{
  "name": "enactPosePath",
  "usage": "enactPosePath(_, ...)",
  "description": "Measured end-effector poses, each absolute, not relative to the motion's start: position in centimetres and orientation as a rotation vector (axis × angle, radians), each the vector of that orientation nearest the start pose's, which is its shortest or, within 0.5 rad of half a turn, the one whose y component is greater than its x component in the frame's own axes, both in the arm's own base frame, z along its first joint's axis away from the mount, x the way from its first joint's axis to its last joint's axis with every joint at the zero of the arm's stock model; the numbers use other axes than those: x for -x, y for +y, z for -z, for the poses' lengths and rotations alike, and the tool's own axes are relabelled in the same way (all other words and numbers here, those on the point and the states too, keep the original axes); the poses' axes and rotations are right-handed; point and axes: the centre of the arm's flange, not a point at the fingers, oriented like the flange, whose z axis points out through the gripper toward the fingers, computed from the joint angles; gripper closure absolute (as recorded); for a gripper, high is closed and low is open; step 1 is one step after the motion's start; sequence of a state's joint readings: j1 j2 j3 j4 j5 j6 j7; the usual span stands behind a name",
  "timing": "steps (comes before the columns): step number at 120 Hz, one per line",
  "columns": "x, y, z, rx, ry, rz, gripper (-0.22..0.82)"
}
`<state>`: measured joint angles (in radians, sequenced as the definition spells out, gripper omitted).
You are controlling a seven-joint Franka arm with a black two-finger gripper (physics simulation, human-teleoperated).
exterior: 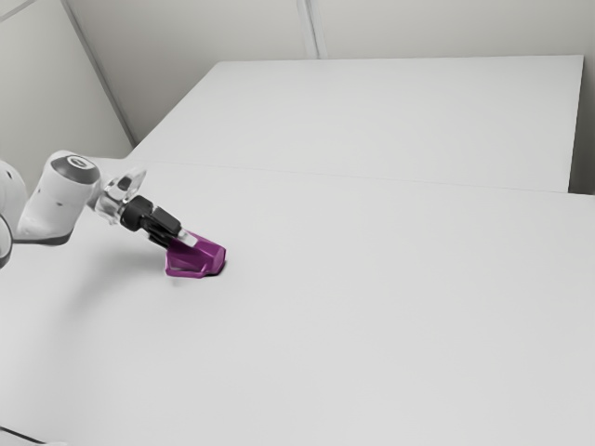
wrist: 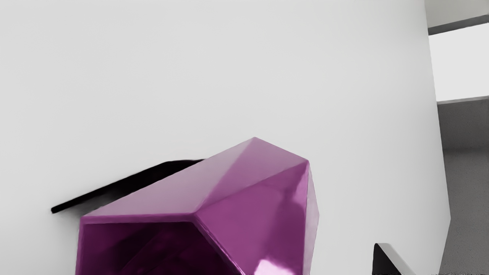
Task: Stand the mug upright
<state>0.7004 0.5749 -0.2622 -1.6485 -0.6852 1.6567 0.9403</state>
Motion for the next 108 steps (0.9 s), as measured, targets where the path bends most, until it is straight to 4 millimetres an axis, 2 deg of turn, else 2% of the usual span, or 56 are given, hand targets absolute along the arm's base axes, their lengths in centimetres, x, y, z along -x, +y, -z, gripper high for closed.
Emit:
enactPosePath(16, -58.9, 22.5, -29.7, -2.146, -0.281, -0.130, 0.59)
enactPosePath(30, -58.9, 22.2, -30.0, -2.132, -0.295, -0.132, 0.68)
enactPosePath(53, -59.1, 21.5, -30.6, -2.129, -0.319, -0.137, 0.75)
enactPosePath(65, -59.3, 20.8, -32.6, -2.162, -0.355, -0.150, 0.76)
enactPosePath(75, -59.4, 19.0, -34.7, -2.216, -0.417, -0.148, 0.77)
enactPosePath(87, -59.1, 15.6, -37.0, -2.314, -0.526, -0.124, 0.77)
enactPosePath(108, -58.3, 10.4, -38.5, -2.484, -0.692, -0.090, 0.78)
